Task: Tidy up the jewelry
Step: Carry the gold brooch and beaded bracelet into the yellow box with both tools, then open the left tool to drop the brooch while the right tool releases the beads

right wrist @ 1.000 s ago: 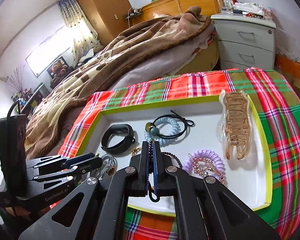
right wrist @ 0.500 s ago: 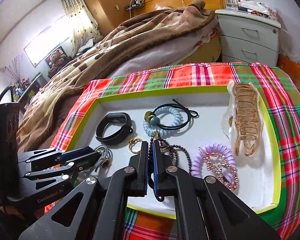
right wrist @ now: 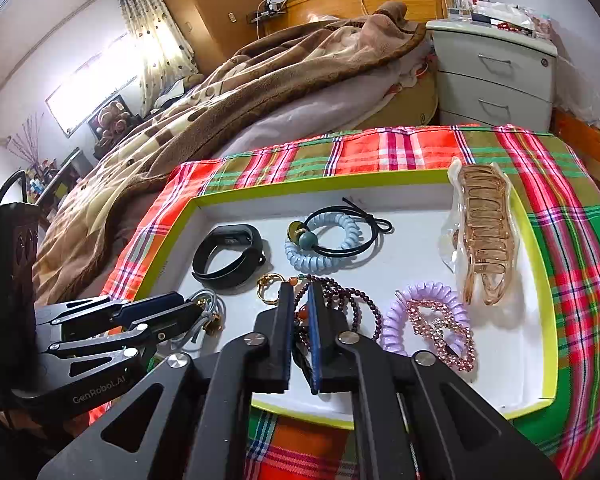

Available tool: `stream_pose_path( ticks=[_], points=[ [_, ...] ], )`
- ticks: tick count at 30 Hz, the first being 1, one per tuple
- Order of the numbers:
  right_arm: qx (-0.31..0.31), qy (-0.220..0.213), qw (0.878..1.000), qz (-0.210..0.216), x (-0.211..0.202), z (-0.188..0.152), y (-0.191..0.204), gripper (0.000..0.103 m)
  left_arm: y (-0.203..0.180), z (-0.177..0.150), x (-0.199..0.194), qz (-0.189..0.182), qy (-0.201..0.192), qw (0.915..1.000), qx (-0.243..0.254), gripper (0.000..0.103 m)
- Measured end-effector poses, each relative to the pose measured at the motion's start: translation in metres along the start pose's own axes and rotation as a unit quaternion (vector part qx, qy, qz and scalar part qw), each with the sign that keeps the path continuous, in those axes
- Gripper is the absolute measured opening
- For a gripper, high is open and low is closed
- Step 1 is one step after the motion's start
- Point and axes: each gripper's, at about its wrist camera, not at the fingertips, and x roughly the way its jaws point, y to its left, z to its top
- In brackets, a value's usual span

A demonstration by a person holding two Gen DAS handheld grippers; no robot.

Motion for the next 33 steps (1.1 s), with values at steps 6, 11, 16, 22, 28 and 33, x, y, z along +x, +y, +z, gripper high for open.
stream_pose_path(
  ticks=[6,11,16,22,28,33],
  points=[
    [-0.005,-0.012,1.0,-0.012,-0.009,-0.002,0.007,0.01,-0.003,-0.003,-0.007,0.002,-0.005,1.0,0.001,0.03],
    [-0.019,-0.029,0.999,-0.038,-0.024,-0.008,0.015,0.02,-0.007,-0.009,-0.021,0.011,-0.02,0.9997,0.005,0.036],
    [-0.03,-0.053,0.995,-0.078,-0.046,-0.021,0.025,0.027,-0.012,-0.02,-0.036,0.029,-0.036,0.9989,0.002,0.04],
    [-0.024,-0.076,0.992,-0.1,-0.066,-0.039,0.032,0.032,-0.024,-0.038,-0.056,0.062,-0.065,0.9959,0.007,0.04],
    [-0.024,-0.09,0.988,-0.121,-0.079,-0.053,0.038,0.032,-0.031,-0.054,-0.068,0.095,-0.088,0.9916,0.0,0.04],
    [-0.024,-0.096,0.987,-0.127,-0.083,-0.061,0.042,0.032,-0.029,-0.062,-0.073,0.092,-0.096,0.991,-0.013,0.04]
  ],
)
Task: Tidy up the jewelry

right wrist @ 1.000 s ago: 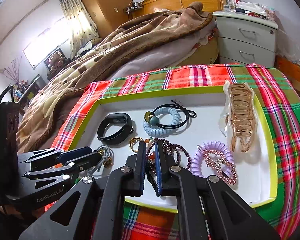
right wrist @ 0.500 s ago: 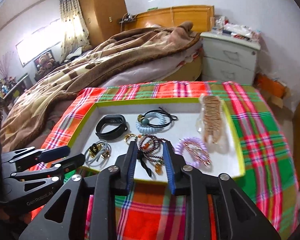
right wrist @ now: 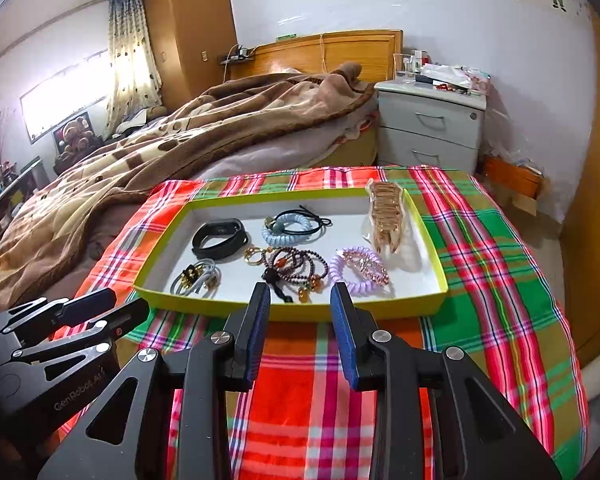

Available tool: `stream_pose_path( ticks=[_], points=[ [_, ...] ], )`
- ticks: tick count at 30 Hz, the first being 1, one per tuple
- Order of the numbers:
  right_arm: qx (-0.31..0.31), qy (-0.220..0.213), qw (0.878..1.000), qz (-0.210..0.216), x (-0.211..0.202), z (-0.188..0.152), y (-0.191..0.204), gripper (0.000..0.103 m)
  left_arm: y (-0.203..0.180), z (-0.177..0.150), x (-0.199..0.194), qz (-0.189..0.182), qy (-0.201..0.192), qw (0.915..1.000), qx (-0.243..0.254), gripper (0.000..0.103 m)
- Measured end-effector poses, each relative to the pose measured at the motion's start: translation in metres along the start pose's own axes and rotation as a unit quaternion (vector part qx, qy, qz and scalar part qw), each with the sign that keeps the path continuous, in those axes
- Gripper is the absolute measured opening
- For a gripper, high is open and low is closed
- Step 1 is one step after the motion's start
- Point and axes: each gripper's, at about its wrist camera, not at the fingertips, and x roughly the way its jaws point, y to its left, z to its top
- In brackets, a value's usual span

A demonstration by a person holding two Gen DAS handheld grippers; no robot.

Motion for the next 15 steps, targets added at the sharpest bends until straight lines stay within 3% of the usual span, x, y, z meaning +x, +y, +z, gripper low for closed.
stream_pose_path(
  ticks=[15],
  points=[
    [-0.001,-0.004,1.0,-0.003,-0.0061,-0.0096,0.005,0.032,0.0005,-0.0108,-0.0072,0.0,-0.003,0.9999,-0.011,0.04]
  ],
)
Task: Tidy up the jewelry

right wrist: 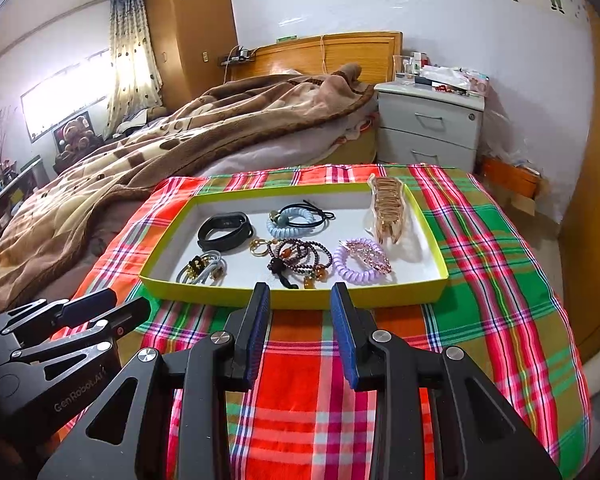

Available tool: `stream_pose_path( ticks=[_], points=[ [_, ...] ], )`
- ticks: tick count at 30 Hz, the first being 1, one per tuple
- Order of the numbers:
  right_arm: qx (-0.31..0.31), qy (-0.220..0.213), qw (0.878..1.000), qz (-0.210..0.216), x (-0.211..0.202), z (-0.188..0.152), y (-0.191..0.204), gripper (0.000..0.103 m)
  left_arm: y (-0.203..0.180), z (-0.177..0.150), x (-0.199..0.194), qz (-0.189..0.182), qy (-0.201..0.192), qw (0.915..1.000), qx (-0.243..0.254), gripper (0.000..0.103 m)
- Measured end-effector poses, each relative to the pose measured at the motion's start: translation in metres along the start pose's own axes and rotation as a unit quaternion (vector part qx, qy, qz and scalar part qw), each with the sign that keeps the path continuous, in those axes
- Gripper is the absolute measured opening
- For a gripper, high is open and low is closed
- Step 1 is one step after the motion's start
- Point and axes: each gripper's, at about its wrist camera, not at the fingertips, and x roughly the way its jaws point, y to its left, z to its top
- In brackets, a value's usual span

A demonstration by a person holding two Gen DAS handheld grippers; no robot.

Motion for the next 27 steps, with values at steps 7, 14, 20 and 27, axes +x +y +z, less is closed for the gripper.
stream_pose_path(
  ticks=[7,14,20,27],
  points=[
    [0.0,0.002,1.0,0.002,-0.0008,-0.0021,0.0015,0.032,0.0005,-0.0023,-0.0013,0.003,0.001,1.0,-0.003,0.04],
    [0.002,0.004,1.0,0.002,0.0004,-0.0041,0.0005,0.032,-0.0005,-0.0021,-0.0021,0.005,-0.001,1.0,-0.002,0.04],
    [0.002,0.004,1.0,0.002,0.0002,-0.0043,0.0002,0.032,-0.0016,-0.0022,-0.0016,0.005,0.001,1.0,0.0,0.04],
    [0.003,0.004,1.0,0.003,0.0,-0.0052,0.0004,0.032,-0.0015,-0.0021,-0.0016,0.007,0.002,1.0,0.0,0.04]
  ],
)
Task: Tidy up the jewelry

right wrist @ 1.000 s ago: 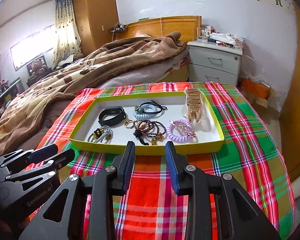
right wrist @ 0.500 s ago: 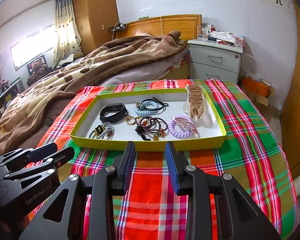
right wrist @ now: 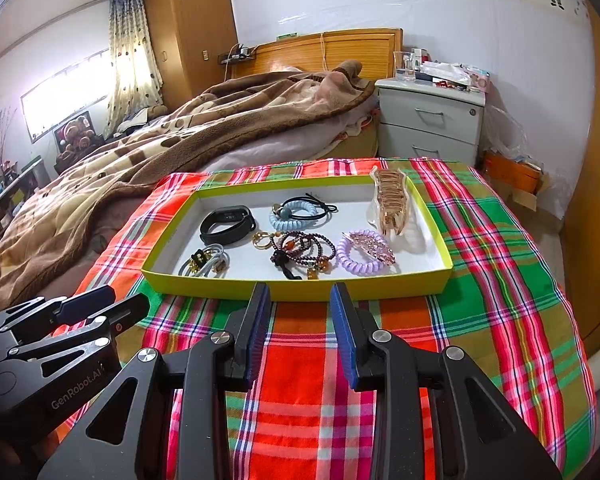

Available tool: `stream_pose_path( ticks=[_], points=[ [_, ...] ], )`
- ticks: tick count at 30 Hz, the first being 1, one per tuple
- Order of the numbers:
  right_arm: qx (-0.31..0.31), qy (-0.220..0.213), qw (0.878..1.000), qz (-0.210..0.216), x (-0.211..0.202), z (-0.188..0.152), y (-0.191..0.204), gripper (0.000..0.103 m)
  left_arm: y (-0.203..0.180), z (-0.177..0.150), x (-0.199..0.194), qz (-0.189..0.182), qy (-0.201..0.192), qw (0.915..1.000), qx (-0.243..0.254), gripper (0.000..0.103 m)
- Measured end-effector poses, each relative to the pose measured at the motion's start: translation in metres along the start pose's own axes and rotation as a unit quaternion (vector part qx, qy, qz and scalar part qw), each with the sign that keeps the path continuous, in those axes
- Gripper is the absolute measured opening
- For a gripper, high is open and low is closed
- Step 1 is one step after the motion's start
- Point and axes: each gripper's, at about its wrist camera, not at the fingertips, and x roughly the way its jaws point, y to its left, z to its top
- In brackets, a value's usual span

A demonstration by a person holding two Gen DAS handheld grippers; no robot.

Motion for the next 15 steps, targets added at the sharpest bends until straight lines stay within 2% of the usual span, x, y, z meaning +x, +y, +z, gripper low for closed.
stream_pose_path(
  ticks=[15],
  points=[
    [0.001,0.002,1.0,0.0,0.0007,-0.0003,-0.0001,0.032,-0.0007,0.0002,0.0001,-0.001,0.004,1.0,-0.002,0.04]
  ],
)
